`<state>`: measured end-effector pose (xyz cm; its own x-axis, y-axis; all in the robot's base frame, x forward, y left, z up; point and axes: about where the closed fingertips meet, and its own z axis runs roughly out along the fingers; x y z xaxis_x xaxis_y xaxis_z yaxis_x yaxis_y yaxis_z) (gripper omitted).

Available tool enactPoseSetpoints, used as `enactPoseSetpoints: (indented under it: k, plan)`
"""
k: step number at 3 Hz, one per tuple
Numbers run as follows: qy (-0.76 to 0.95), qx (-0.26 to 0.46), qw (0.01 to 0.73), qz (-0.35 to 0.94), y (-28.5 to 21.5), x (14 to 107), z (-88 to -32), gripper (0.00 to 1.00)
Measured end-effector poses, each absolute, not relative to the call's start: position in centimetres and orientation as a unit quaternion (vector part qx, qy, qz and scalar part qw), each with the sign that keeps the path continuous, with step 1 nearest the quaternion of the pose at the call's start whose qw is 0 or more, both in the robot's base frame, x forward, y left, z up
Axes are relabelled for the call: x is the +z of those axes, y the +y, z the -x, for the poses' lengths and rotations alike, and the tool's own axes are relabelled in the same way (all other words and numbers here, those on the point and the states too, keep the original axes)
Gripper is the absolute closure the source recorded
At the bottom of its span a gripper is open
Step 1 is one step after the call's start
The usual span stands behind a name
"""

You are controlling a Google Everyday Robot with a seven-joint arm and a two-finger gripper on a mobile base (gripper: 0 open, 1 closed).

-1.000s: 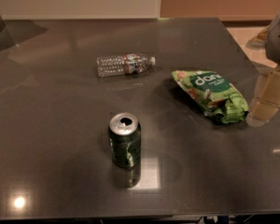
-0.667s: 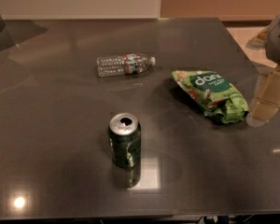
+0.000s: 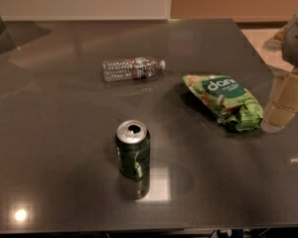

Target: Move green rice chip bag near water bottle

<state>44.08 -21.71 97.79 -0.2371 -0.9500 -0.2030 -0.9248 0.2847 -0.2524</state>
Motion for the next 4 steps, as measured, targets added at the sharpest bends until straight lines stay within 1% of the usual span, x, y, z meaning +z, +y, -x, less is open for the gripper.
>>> enactPoseSetpoints:
  k: [1, 2, 3, 4]
  plan:
    - [0.815, -0.041, 0.149, 0.559, -22.6, 97.0, -45.3, 0.0]
    - [0.873, -0.044, 0.125, 0.469, -25.7, 93.9, -49.1, 0.0]
    - [0.922, -0.042, 0.113, 0.368, -28.5, 91.1, -51.8, 0.0]
    - [0.952, -0.019, 0.11, 0.285, -28.8, 88.7, -53.7, 0.0]
